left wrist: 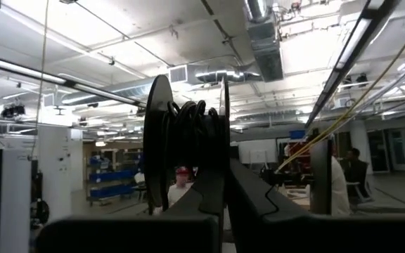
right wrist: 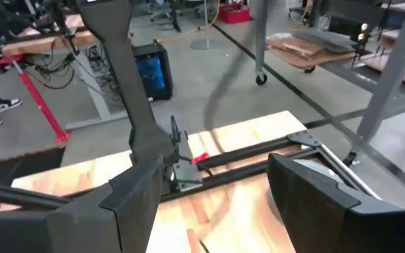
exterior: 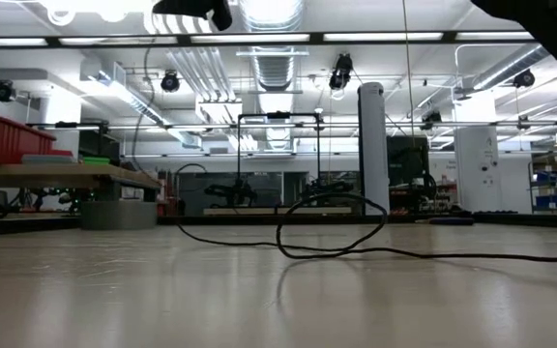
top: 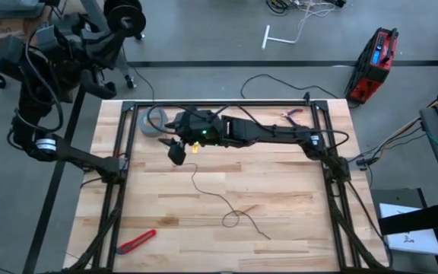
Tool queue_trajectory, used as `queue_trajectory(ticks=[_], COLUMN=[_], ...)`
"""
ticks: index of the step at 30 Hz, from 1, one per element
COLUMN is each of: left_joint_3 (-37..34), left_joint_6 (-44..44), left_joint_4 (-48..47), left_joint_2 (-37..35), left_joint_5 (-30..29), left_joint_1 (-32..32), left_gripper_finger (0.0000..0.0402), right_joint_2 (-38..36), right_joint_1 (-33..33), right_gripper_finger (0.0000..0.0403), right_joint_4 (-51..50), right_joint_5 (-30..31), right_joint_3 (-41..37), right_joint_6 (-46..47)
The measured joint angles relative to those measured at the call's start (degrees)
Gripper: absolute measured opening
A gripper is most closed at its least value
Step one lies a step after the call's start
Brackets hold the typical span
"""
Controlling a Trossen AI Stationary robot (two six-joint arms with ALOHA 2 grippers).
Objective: Coil cords
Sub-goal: Coil the black wire on the black spool
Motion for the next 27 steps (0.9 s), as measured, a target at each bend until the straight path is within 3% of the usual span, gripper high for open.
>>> queue_trajectory(ticks=[6, 10, 13, 17, 19, 27], left_joint_3=[-0.01, -0.01, -0.01, -0.01, -0.01, -0.03], left_joint_6=[-1.31, -2.18, -2.11, -2.07, -2.06, -2.35], left_joint_4=[1.09, 1.70, 1.71, 1.46, 1.48, -0.64], left_joint_2=[1.23, 1.87, 2.02, 1.84, 1.51, -0.54], left_joint_5=[2.53, 2.54, 2.52, 2.52, 2.50, 2.75], left_joint_1=[-0.02, -0.02, 0.00, 0.00, 0.00, 0.00], left_gripper_finger=[0.0000, 0.0000, 0.0000, 0.0000, 0.0000, 0.0000], right_joint_2=[1.90, 2.34, 1.83, -0.49, -1.72, -8.10], right_joint_1=[-0.70, -1.92, -2.12, -1.21, -0.66, 0.00], right_gripper_finger=[0.0250, 0.0218, 0.0162, 0.0048, 0.0014, 0.0002], right_joint_4=[4.61, 2.93, 2.76, 2.46, 1.99, -9.58], right_joint_5=[0.27, 0.21, 0.37, 0.20, 0.24, -2.32], right_joint_3=[-0.02, -0.04, -0.04, 0.04, 0.13, 0.12], right_joint_6=[0.66, 3.27, 2.19, -2.09, -4.88, -6.38])
